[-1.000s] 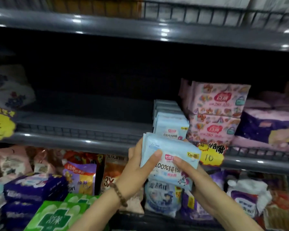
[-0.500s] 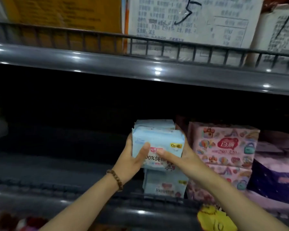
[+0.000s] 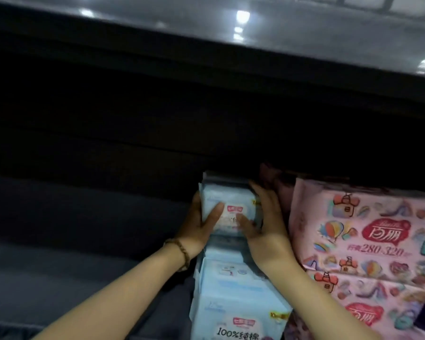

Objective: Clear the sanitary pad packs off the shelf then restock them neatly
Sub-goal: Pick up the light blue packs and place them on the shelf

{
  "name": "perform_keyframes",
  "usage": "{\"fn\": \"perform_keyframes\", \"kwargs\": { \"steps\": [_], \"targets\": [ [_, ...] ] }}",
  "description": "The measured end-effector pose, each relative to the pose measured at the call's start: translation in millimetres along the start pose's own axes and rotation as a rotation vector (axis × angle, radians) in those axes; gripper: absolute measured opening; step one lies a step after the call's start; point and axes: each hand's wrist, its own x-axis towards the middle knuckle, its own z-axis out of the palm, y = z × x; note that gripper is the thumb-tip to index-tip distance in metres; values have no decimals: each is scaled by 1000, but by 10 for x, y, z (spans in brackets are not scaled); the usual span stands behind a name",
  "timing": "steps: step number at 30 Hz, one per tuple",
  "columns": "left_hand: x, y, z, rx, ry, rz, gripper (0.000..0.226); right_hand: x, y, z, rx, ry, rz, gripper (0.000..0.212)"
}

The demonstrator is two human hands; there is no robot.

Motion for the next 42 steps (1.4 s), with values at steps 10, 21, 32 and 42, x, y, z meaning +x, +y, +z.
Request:
{"fn": "perform_keyframes", "kwargs": {
  "steps": [10,21,32,42],
  "targets": [
    [173,-82,12,71,30,-84,41,-166,-59,-67,-507,-301,-129,59],
    [-280,237,-204,268,100,-150,60,-292,-297,-126,-457,-390,52,65],
    [-2452,471,-704,706,-20,-24,55,-1817,-1012,-187,-446,-551,-97,59],
    [-3931,-1052,-540,566,-132,-685,46,-3802,-46,757,-217,-815,533,52]
  ]
}}
